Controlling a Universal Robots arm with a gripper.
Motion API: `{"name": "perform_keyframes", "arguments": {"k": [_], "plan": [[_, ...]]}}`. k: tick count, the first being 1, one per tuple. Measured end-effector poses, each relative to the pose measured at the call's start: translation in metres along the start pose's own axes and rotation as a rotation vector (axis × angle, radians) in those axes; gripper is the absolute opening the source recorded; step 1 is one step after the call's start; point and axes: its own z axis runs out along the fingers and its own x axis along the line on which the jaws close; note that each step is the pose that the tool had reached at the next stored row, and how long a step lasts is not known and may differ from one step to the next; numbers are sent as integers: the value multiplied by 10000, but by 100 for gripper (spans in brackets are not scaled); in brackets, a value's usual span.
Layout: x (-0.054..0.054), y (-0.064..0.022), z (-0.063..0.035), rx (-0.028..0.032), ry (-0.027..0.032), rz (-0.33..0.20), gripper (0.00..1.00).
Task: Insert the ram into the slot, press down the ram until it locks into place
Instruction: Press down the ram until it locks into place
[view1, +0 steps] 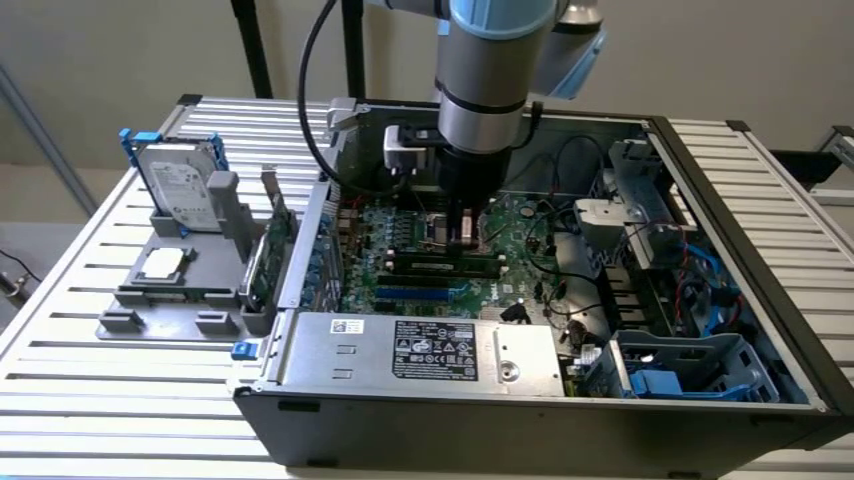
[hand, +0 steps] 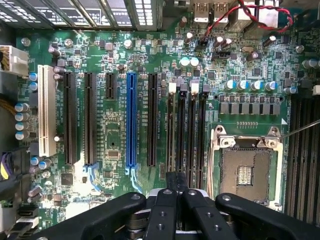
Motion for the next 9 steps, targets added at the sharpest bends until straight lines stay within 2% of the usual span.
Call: {"name": "perform_keyframes", "arguments": {"k": [6, 9], "plan": [[4, 2, 88, -7, 19, 153, 11], [-1, 3, 20, -6, -14, 182, 11]]}}
